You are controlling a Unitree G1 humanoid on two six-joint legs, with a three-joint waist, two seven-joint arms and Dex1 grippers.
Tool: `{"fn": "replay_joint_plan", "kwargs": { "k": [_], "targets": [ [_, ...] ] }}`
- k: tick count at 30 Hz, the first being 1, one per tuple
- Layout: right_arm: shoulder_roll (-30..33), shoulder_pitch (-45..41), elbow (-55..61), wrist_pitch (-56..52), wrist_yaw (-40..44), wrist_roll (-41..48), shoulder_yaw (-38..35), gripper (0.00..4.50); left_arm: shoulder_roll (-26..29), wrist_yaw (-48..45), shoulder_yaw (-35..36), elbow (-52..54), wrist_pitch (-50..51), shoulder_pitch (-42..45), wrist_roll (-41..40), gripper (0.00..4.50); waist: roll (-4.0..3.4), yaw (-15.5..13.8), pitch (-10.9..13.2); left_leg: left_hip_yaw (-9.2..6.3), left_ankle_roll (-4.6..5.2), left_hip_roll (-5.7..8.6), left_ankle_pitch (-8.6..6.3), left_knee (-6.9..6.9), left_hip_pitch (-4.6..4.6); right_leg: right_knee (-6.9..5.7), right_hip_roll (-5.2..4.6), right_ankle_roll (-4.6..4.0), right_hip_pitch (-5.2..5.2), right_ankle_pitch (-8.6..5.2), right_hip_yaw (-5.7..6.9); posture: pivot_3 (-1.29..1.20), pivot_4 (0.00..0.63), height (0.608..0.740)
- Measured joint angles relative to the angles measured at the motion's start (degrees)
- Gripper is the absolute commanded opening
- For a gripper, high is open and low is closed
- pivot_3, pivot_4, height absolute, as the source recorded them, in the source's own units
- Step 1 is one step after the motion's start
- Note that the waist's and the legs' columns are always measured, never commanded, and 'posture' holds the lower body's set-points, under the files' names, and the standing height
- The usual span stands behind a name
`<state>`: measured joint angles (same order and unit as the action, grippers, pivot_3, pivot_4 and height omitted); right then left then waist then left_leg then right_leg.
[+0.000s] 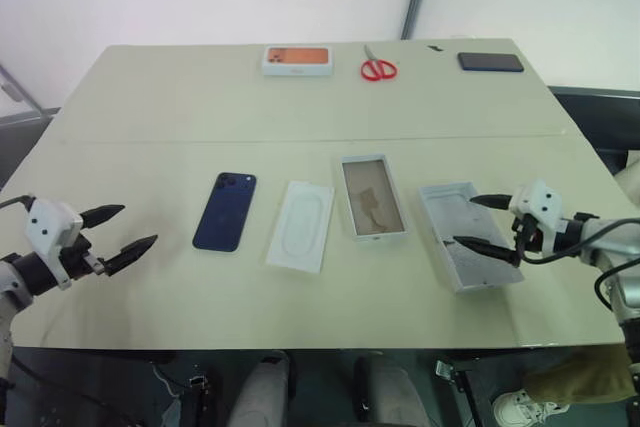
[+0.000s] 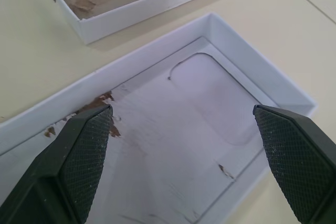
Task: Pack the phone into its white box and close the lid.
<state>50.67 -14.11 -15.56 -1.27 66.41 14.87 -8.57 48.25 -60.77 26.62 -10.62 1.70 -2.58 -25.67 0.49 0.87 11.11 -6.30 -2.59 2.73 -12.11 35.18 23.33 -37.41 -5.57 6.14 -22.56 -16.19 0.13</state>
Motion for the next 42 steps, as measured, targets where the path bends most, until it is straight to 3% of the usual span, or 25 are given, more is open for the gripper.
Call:
{"fn": "replay_joint_plan", "kwargs": {
  "k": [19, 28, 40, 42],
  "targets": [
    [0.0, -0.3, -0.7, 0.5, 1.9, 1.1, -0.7, 4.48, -0.2, 1.6, -0.4, 3.9, 5.4, 1.2, -1.5, 4.50, 0.00, 0.0, 0.0, 0.03, 0.00, -0.01, 0.00, 0.00, 0.00, 0.01, 0.01, 0.01, 0.00, 0.01, 0.00, 0.00, 0.150, 0.740],
    [0.1, 0.2, 3.9, -6.3, 4.1, 6.2, -1.4, 4.48, -2.8, 3.7, -1.9, 10.2, 12.2, 1.3, -3.9, 4.50, 0.00, -0.1, 0.0, 0.04, 0.00, -0.04, 0.00, 0.02, 0.00, 0.02, 0.02, 0.00, 0.01, 0.01, -0.01, 0.00, 0.150, 0.740],
    [-1.2, -4.3, 12.5, -9.1, 4.2, 6.5, 1.7, 4.48, -5.5, 10.7, -13.6, 17.5, 24.9, 7.3, -2.3, 4.50, 0.02, 0.0, 0.0, 0.05, 0.00, -0.08, 0.00, 0.02, 0.02, 0.05, 0.08, 0.01, 0.00, 0.03, -0.01, 0.00, 0.150, 0.740],
    [-4.2, -6.4, 12.0, -9.3, 3.5, 5.7, 4.1, 4.48, -9.9, 12.9, -15.1, 17.3, 33.5, 12.4, -6.3, 4.50, 0.03, -0.2, 0.0, 0.02, -0.01, -0.07, 0.00, 0.10, 0.05, 0.03, 0.11, 0.02, 0.03, 0.04, 0.04, 0.00, 0.150, 0.740]
  ]
}}
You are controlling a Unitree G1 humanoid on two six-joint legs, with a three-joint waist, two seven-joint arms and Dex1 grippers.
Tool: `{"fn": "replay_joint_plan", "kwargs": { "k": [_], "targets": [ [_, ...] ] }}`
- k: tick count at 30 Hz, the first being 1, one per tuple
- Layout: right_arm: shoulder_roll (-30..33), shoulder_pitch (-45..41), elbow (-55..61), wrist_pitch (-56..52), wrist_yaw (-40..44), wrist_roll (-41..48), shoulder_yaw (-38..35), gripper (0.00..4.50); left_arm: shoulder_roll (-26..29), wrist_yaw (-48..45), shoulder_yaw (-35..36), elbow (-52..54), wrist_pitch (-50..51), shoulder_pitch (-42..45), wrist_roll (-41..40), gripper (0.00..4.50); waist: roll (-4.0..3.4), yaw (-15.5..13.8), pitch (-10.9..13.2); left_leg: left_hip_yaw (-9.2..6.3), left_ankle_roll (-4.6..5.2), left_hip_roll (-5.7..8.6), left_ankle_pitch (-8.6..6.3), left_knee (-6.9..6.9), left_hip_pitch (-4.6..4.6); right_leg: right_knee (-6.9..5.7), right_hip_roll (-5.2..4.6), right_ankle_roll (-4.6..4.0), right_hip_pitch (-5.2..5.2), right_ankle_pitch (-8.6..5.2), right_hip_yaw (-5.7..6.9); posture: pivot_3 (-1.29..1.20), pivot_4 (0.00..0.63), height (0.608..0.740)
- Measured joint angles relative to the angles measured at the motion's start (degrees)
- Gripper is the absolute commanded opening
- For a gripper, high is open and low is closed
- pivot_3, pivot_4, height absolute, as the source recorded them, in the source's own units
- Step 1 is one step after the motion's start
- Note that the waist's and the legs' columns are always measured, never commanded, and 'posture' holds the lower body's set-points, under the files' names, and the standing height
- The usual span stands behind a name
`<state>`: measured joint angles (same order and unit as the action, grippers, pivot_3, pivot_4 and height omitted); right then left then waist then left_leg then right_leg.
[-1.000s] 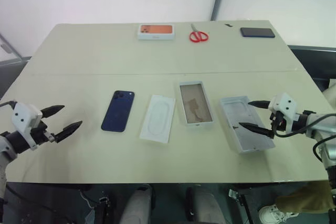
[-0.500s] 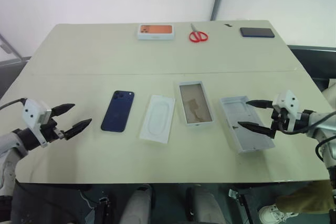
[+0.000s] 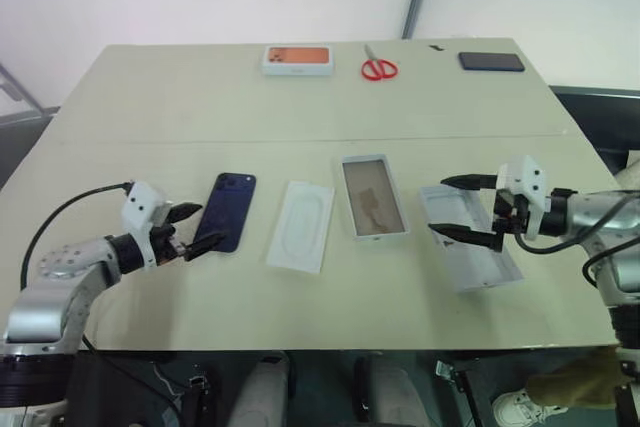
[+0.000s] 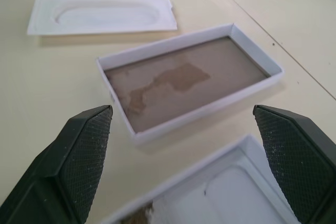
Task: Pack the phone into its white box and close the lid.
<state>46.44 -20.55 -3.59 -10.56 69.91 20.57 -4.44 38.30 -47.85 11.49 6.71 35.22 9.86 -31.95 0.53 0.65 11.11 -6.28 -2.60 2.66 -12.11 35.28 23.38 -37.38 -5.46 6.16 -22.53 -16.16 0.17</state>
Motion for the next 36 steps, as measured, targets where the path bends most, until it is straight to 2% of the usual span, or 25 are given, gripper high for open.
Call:
{"fn": "replay_joint_plan", "kwargs": {
  "k": [3, 6, 17, 28, 31, 34, 36],
  "targets": [
    [-2.2, -1.1, 0.1, 0.5, -0.3, -0.4, 3.0, 4.48, -3.9, 2.3, -1.9, 0.3, 9.0, 4.5, -5.1, 4.50, 0.03, 0.0, 0.0, -0.03, -0.01, 0.01, 0.00, 0.08, 0.00, -0.03, 0.02, 0.03, 0.04, 0.02, -0.01, 0.00, 0.150, 0.740],
    [-2.3, -1.1, -0.1, 1.0, -0.6, -1.2, 3.4, 4.48, -4.0, 3.9, -2.4, 0.0, 15.6, 6.7, -7.0, 4.50, 0.03, 0.3, 0.0, 0.01, 0.00, 0.00, 0.00, 0.03, 0.00, -0.07, 0.03, 0.04, -0.04, 0.02, -0.04, 0.00, 0.150, 0.740],
    [-3.5, -1.8, -0.4, 3.0, -1.8, -2.2, 3.9, 4.48, -8.0, 4.9, -6.6, -2.4, 23.2, 10.5, -7.9, 4.50, 0.03, 0.1, 0.0, 0.00, -0.04, -0.04, 0.03, 0.03, -0.02, -0.08, 0.10, 0.02, 0.00, 0.03, -0.05, 0.00, 0.150, 0.740],
    [-4.5, -1.8, -0.1, 3.5, -2.4, -2.4, 4.4, 4.48, -14.2, 9.1, -4.8, -5.0, 32.6, 15.1, -11.6, 4.50, 0.02, 0.0, 0.0, 0.00, -0.06, -0.01, 0.03, 0.06, -0.06, -0.07, 0.09, 0.03, 0.07, 0.03, -0.04, 0.00, 0.150, 0.740],
    [-4.5, -1.8, -0.1, 3.5, -2.7, -2.5, 4.6, 4.50, -14.5, 9.7, -4.6, -5.4, 32.8, 15.0, -11.6, 3.62, 0.02, 0.1, 0.0, 0.00, -0.06, -0.01, 0.03, 0.05, -0.07, -0.07, 0.09, 0.03, 0.07, 0.03, -0.04, 0.00, 0.150, 0.740],
    [-4.5, -1.8, -0.1, 3.6, -2.8, -2.5, 4.6, 4.50, -15.7, 11.0, -3.9, -6.3, 33.0, 14.4, -11.5, 2.17, 0.02, 0.1, 0.0, 0.00, -0.06, -0.01, 0.03, 0.05, -0.06, -0.07, 0.08, 0.03, 0.06, 0.03, -0.04, 0.00, 0.150, 0.740],
    [-4.4, -1.8, -0.1, 3.6, -2.9, -2.5, 4.6, 4.50, -15.8, 11.1, -3.9, -6.4, 32.9, 13.6, -11.5, 2.17, 0.02, 0.1, 0.0, 0.00, -0.06, -0.01, 0.04, 0.05, -0.05, -0.07, 0.09, 0.03, 0.04, 0.03, -0.04, 0.00, 0.150, 0.740]
  ]
}}
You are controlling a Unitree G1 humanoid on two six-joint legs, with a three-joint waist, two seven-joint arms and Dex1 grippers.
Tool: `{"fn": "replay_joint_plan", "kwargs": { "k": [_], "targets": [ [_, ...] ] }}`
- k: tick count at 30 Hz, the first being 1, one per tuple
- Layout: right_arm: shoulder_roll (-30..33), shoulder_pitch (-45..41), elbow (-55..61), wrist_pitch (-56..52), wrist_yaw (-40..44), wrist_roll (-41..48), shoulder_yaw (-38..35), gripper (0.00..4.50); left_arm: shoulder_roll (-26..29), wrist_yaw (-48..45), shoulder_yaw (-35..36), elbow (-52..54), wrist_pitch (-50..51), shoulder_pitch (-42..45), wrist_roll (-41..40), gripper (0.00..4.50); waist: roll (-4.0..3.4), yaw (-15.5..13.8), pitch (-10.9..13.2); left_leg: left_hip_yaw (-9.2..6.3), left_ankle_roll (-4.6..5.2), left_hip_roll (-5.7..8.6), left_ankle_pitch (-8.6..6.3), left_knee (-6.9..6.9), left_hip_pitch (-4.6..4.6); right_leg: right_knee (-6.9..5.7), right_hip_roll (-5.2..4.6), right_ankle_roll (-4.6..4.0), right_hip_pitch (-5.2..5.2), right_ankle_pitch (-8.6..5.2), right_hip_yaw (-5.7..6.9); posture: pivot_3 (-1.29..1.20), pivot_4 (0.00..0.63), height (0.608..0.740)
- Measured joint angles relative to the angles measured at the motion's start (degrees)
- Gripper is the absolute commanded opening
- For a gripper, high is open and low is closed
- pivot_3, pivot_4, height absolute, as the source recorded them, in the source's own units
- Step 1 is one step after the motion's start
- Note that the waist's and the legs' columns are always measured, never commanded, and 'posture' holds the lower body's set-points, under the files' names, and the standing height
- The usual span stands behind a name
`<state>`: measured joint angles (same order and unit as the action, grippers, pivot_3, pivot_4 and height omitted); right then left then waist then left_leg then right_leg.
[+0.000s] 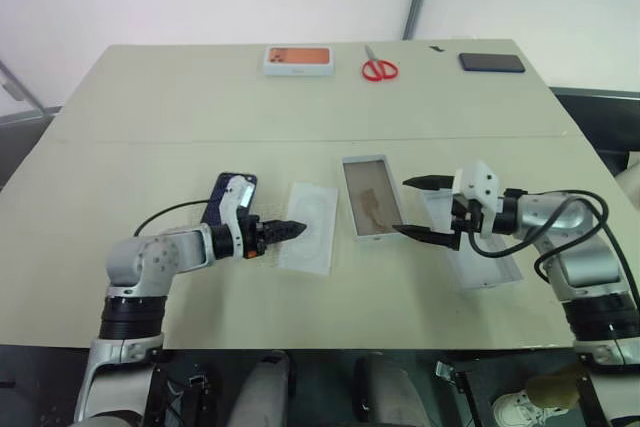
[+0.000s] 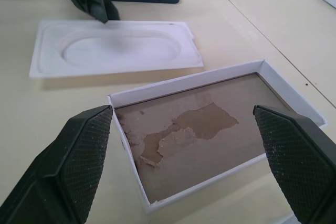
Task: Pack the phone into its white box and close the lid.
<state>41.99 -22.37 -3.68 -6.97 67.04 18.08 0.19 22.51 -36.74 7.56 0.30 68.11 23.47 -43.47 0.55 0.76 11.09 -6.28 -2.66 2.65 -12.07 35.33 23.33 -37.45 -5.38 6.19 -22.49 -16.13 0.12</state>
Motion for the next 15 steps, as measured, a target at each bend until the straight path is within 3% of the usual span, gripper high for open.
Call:
{"fn": "replay_joint_plan", "kwargs": {
  "k": [7, 10, 12, 15],
  "targets": [
    [0.0, 0.1, 0.0, 0.1, -0.2, 0.0, 0.0, 4.50, 0.1, 0.2, 0.2, 0.5, -0.1, -0.5, -0.5, 2.17, 0.00, 0.1, 0.0, 0.00, 0.00, -0.01, 0.00, 0.00, -0.01, 0.00, 0.00, 0.00, 0.01, 0.00, 0.00, 0.00, 0.150, 0.740],
    [0.0, 0.1, 0.0, 0.1, -0.2, -0.1, 0.0, 4.50, 0.0, 0.7, 0.3, 0.4, -0.2, -0.8, -0.6, 1.26, 0.00, 0.1, 0.0, 0.00, 0.00, -0.01, 0.00, -0.01, -0.01, 0.00, 0.00, 0.00, 0.01, 0.00, -0.01, 0.00, 0.150, 0.740],
    [0.0, 0.1, 0.0, 0.1, -0.1, -0.3, 0.0, 4.50, -0.2, 1.0, 0.4, 0.5, 0.0, -1.1, -0.9, 0.30, 0.00, 0.0, 0.0, 0.00, 0.00, -0.01, 0.00, -0.01, -0.01, 0.00, 0.00, 0.00, 0.00, 0.00, -0.01, 0.00, 0.150, 0.740],
    [0.0, 0.1, 0.0, 0.2, 0.0, -0.5, 0.0, 4.50, -0.6, 1.2, 0.3, 0.9, -0.1, -1.1, -1.2, 0.30, -0.01, 0.1, 0.0, 0.01, -0.01, -0.01, 0.00, 0.00, -0.04, 0.00, 0.01, 0.00, 0.03, 0.00, -0.01, 0.00, 0.150, 0.740]
  ]
}}
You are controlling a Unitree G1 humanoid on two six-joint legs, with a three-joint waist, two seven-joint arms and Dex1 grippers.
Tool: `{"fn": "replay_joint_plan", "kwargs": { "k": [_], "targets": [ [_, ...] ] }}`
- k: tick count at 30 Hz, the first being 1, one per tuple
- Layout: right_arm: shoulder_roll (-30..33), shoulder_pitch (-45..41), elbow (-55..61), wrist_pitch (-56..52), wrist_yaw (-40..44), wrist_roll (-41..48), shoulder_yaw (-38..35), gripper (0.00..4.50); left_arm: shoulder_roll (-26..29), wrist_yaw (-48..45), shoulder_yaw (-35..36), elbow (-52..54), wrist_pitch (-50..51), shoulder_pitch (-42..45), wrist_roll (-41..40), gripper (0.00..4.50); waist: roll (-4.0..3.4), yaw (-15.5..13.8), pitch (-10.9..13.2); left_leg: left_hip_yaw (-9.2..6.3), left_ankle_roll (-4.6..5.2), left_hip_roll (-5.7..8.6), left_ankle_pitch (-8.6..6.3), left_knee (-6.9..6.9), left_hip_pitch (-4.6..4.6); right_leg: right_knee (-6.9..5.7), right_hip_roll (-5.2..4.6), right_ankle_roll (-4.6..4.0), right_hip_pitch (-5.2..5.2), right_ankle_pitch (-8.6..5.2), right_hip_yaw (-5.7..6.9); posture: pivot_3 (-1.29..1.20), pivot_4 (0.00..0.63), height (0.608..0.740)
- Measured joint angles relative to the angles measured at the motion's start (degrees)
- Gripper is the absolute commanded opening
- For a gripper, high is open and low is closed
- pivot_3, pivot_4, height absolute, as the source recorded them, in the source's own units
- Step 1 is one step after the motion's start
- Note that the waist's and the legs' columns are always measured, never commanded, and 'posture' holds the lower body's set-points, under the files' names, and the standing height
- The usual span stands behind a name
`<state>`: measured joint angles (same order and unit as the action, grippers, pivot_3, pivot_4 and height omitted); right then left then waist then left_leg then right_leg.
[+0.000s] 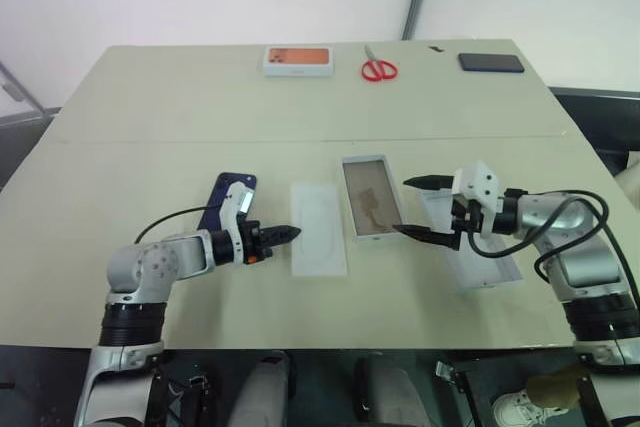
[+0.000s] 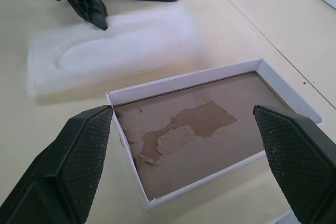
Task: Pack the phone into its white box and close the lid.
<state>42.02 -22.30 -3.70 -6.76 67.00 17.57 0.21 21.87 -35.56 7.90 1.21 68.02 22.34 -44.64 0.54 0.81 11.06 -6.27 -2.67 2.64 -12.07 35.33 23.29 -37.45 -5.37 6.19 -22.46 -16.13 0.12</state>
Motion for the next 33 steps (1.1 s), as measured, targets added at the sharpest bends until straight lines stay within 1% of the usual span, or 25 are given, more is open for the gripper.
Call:
{"fn": "replay_joint_plan", "kwargs": {
  "k": [5, 11, 14, 17, 19, 21, 23, 24, 26, 30, 32, 33],
  "targets": [
    [0.0, 0.0, 0.0, 0.0, 0.1, 0.0, 0.0, 4.50, 0.0, 0.8, 1.6, -0.2, 1.0, 0.0, -1.7, 0.30, 0.00, 0.1, 0.0, -0.01, 0.00, -0.02, 0.00, -0.01, 0.01, 0.00, 0.01, 0.00, -0.03, 0.00, -0.01, 0.00, 0.150, 0.740],
    [-0.3, 0.1, 0.5, -1.3, 0.5, 0.0, 1.1, 4.50, -0.5, 3.0, 7.2, -3.0, 3.1, 1.1, -4.7, 0.30, 0.01, 0.1, 0.0, -0.02, 0.00, -0.01, 0.00, -0.01, 0.01, 0.00, 0.01, 0.00, -0.04, 0.00, -0.01, 0.00, 0.150, 0.740],
    [-0.9, 0.3, 1.7, -2.5, 1.3, 0.0, 3.7, 4.50, -0.8, 4.6, 9.8, -3.6, 3.1, 2.0, -5.7, 0.30, 0.03, 0.0, 0.0, -0.03, -0.01, -0.01, 0.01, 0.00, 0.04, 0.00, 0.01, 0.00, -0.06, 0.00, 0.00, 0.00, 0.150, 0.740],
    [-1.5, -0.1, 1.8, -2.9, 1.7, -1.2, 6.1, 4.50, -0.9, 6.1, 13.7, -3.8, 4.3, 3.7, -8.5, 0.30, 0.03, 0.0, 0.0, -0.04, -0.01, 0.00, 0.01, 0.01, 0.05, 0.00, 0.00, 0.00, -0.06, 0.00, -0.01, 0.00, 0.150, 0.740],
    [-2.2, -1.2, 1.4, -2.7, 1.9, -2.2, 7.7, 4.50, -1.5, 7.6, 16.1, -4.1, 5.1, 5.0, -10.3, 0.30, 0.03, 0.0, 0.0, -0.04, -0.02, 0.00, 0.01, 0.01, 0.05, 0.00, 0.00, 0.01, -0.07, 0.00, 0.00, 0.00, 0.150, 0.740],
    [-2.4, -3.0, -0.4, -1.0, 2.2, -5.1, 10.2, 4.50, -2.3, 9.2, 17.5, -4.2, 5.6, 5.7, -11.9, 0.30, 0.03, 0.1, 0.0, -0.02, -0.03, 0.01, 0.02, 0.01, 0.04, 0.00, 0.00, 0.01, -0.06, 0.00, 0.00, 0.00, 0.150, 0.740],
    [-3.0, -4.2, -2.9, 0.0, 2.6, -7.1, 12.2, 4.50, -3.0, 10.7, 18.1, -4.5, 6.1, 5.6, -12.6, 0.30, 0.04, 0.0, 0.0, -0.01, -0.04, 0.01, 0.02, 0.00, 0.04, 0.00, 0.01, 0.01, -0.07, 0.00, 0.00, 0.00, 0.150, 0.740],
    [-3.3, -4.7, -4.5, 0.5, 2.7, -8.2, 13.2, 3.98, -3.4, 11.4, 18.2, -4.5, 6.6, 5.4, -12.9, 0.25, 0.04, 0.0, 0.0, 0.00, -0.05, 0.01, 0.02, 0.00, 0.05, 0.00, 0.01, 0.01, -0.07, 0.00, 0.00, 0.00, 0.150, 0.740],
    [-3.8, -5.4, -6.8, 2.0, 2.8, -9.9, 14.4, 3.98, -3.5, 12.0, 17.4, -3.9, 6.6, 4.6, -12.9, 0.25, 0.05, 0.0, 0.0, 0.02, -0.08, 0.02, 0.04, 0.00, 0.05, 0.00, 0.01, 0.01, -0.08, 0.00, 0.00, 0.00, 0.150, 0.740],
    [-4.2, -6.5, -8.1, 2.7, 3.0, -10.1, 14.5, 3.98, -2.3, 11.2, 15.2, -1.3, 5.2, 1.6, -12.3, 0.25, 0.05, 0.1, 0.0, 0.00, -0.17, 0.01, 0.09, -0.02, 0.05, -0.01, 0.02, 0.00, -0.09, 0.01, -0.01, 0.00, 0.150, 0.740],
    [-4.8, -6.9, -8.0, 2.7, 3.0, -9.8, 14.2, 3.97, -1.2, 10.6, 15.2, -1.0, 4.0, 0.7, -12.1, 0.78, 0.05, 0.1, 0.0, -0.01, -0.18, -0.01, 0.10, -0.03, 0.04, -0.01, 0.05, -0.02, -0.09, 0.02, -0.01, 0.00, 0.150, 0.740],
    [-4.8, -6.9, -8.0, 2.8, 2.9, -9.7, 14.1, 3.97, -0.9, 10.7, 15.4, -1.1, 3.0, 0.7, -11.8, 1.14, 0.05, 0.0, 0.0, -0.01, -0.19, -0.01, 0.10, -0.03, 0.05, -0.01, 0.05, -0.02, -0.09, 0.02, 0.00, 0.00, 0.150, 0.740]
  ]
}}
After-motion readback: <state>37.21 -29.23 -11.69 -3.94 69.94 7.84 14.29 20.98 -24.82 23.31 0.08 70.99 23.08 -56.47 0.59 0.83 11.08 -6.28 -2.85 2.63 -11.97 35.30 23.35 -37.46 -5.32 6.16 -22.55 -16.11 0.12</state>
